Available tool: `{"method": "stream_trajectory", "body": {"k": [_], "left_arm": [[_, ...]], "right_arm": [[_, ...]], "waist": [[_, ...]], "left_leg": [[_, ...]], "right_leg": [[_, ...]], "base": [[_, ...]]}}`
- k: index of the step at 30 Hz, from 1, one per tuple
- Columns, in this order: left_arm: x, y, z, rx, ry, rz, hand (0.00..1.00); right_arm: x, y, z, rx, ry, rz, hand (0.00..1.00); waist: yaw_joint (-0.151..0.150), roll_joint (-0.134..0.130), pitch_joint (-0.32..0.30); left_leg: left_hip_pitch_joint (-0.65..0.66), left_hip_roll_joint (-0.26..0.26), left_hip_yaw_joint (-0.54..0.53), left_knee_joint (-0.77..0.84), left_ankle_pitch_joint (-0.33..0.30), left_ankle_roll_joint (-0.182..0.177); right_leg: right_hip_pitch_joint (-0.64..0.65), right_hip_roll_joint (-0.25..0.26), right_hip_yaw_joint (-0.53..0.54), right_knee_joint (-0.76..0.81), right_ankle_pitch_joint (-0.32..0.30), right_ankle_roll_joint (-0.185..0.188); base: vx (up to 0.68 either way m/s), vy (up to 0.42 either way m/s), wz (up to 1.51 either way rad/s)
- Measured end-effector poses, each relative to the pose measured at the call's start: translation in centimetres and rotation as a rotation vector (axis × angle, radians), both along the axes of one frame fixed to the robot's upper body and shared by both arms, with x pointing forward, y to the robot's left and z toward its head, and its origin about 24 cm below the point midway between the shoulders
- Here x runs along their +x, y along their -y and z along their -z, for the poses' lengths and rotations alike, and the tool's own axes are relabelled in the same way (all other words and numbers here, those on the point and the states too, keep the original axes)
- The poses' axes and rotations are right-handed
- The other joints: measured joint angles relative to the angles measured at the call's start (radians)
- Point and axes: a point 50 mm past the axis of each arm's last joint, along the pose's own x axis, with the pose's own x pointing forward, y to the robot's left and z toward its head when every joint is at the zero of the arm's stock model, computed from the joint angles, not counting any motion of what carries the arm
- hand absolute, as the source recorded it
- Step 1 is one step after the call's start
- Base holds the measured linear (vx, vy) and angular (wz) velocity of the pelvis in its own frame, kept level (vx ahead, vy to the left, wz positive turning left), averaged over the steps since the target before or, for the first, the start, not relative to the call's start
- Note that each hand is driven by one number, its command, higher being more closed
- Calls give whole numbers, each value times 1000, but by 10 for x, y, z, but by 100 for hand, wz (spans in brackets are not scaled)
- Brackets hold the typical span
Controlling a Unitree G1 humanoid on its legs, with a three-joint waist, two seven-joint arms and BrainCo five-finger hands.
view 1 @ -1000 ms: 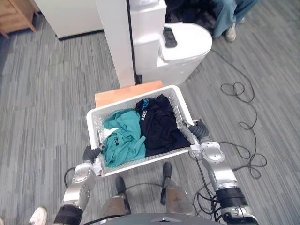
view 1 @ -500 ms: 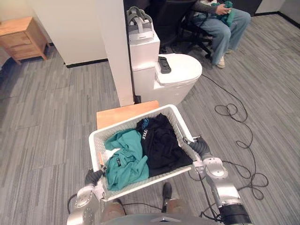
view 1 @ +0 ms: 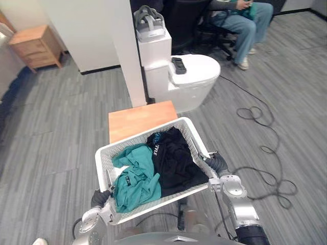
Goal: Pick up the laundry basket with both hands and put the clothes into the washing machine.
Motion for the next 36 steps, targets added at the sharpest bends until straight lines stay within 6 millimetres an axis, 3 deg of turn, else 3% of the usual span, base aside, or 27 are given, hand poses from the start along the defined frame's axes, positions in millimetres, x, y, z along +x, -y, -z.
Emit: {"method": "stream_trajectory", "body": {"k": [1,2,4,6,7,8,9,11,13,14,15,16,17,18,19,20,21,25,27,28,30,31,32,33,34,35,36], "left_arm": [[-3,-1,0,4,-7,4,100],[-4,-1,-1,9,-7,10,100],[-1,1,-1,12,0,21,100],[2,-1,-3,23,10,32,100],[3,-5,-4,43,11,41,100],[3,-5,-3,48,0,47,100],[5,-6,-4,54,5,51,100],[7,-6,-5,55,12,52,100],[7,-6,-5,54,11,52,100],[7,-6,-5,55,11,50,100],[8,-7,-6,57,15,48,100],[11,-7,-7,59,21,46,100],[13,-4,-7,47,29,39,100],[19,0,-9,38,47,48,100],[24,1,-11,39,57,56,100],[33,4,-13,34,73,64,100],[43,6,-14,34,83,79,100],[48,7,-13,46,78,98,100],[50,9,-13,51,76,114,100],[48,12,-10,49,62,129,100],[40,10,-3,50,23,126,100],[33,10,0,46,1,123,100],[26,11,4,33,-16,113,100],[23,14,5,21,-23,109,100],[20,17,6,7,-26,106,100],[18,20,7,-3,-29,101,100],[17,20,7,-3,-29,100,100]], "right_arm": [[-4,0,3,5,-13,6,100],[-6,1,5,5,-20,11,100],[-6,2,4,6,-17,18,100],[-7,-1,6,23,-16,25,100],[-9,-4,7,30,-20,32,100],[-11,-4,10,18,-32,39,100],[-10,-4,9,15,-29,38,100],[-11,-4,10,18,-32,45,100],[-10,-4,10,22,-31,51,100],[-9,-4,10,23,-33,49,100],[-5,-6,10,25,-31,45,100],[0,-7,9,24,-24,39,100],[8,-5,2,-10,2,24,100],[14,-1,-5,-44,25,17,100],[17,0,-7,-49,35,20,100],[17,2,-9,-57,45,38,100],[16,6,-8,-59,45,63,100],[11,7,-6,-51,39,90,100],[7,10,-3,-56,32,109,100],[0,11,1,-57,17,126,100],[-9,10,8,-54,-11,132,100],[-14,10,8,-59,-13,129,100],[-19,12,8,-68,-18,128,100],[-21,13,8,-72,-21,130,100],[-21,15,8,-84,-22,131,100],[-21,17,7,-98,-21,123,100],[-21,17,7,-98,-22,121,100]], "waist": [[-5,-26,-2],[-12,-42,-2],[-19,-43,2],[-23,-68,10],[-28,-88,17],[-21,-83,14],[-13,-72,20],[-16,-66,21],[-9,-64,12],[-3,-77,-5],[7,-97,-22],[14,-107,-29],[32,-73,-40],[50,-40,-56],[50,-33,-60],[40,-32,-62],[37,-33,-62],[21,-33,-63],[19,-31,-62],[20,-26,-59],[35,-24,-56],[41,-11,-47],[44,7,-35],[43,8,-31],[46,8,-27],[63,10,-25],[73,6,-22]], "left_leg": [[5,-20,26,6,3,6],[6,-33,54,10,6,14],[7,-28,107,-17,35,44],[12,-33,182,-37,61,51],[16,-40,221,-29,65,49],[17,-15,278,-37,77,64],[16,16,339,-41,85,62],[25,50,395,-61,101,49],[41,78,464,-71,111,35],[42,89,508,-64,115,28],[35,94,551,-36,114,24],[26,97,558,-22,112,22],[14,104,539,-63,112,21],[27,94,522,-157,140,-2],[31,97,552,-185,160,-20],[27,109,601,-197,180,-30],[31,121,631,-187,182,-33],[41,176,660,-137,170,-65],[14,235,661,-47,131,-73],[3,289,661,49,107,-67],[-46,402,650,294,105,32],[-88,468,617,458,142,130],[-148,490,524,595,162,159],[-187,458,451,634,149,134],[-243,371,334,649,126,93],[-300,236,206,602,94,31],[-327,160,144,518,80,4]], "right_leg": [[-3,-5,28,-9,7,2],[-7,-6,61,-18,-16,29],[-34,-6,62,1,-117,87],[-70,-16,8,71,-149,56],[-74,-27,-26,75,-201,29],[-89,-42,-116,94,-266,42],[-126,-66,-214,215,-265,-92],[-132,-120,-301,469,-284,-162],[-82,-179,-306,618,-354,-153],[-31,-225,-293,649,-378,-149],[21,-251,-273,583,-370,-107],[19,-215,-271,540,-370,-86],[15,-156,-251,446,-339,-114],[-1,-95,-237,349,-293,-114],[3,-70,-227,290,-275,-106],[25,-36,-219,187,-260,-99],[25,-36,-246,178,-266,-95],[80,50,-213,55,-193,-129],[93,87,-205,26,-197,-129],[114,120,-198,4,-213,-140],[157,159,-169,-14,-222,-153],[191,181,-148,-20,-230,-164],[217,193,-120,-13,-238,-176],[220,193,-105,-7,-240,-179],[217,185,-69,2,-242,-182],[211,170,-28,0,-244,-184],[211,159,-7,-18,-244,-183]], "base": [[-288,86,-63],[-306,100,-67],[-267,68,-87],[-231,25,-94],[-200,8,-104],[-230,-8,-142],[-151,-21,-131],[-124,-46,-105],[-41,-110,-116],[46,-177,-143],[30,-167,-141],[-20,-184,-173],[-124,-165,-208],[-122,-153,-204],[-100,-134,-158],[-72,-133,-100],[-89,-122,-82],[-64,-116,-50],[-25,-81,-17],[18,-87,-28],[59,-109,-47],[105,-54,-59],[104,-10,-53],[73,46,-47],[73,89,-64],[78,119,-89],[87,133,-100]]}}
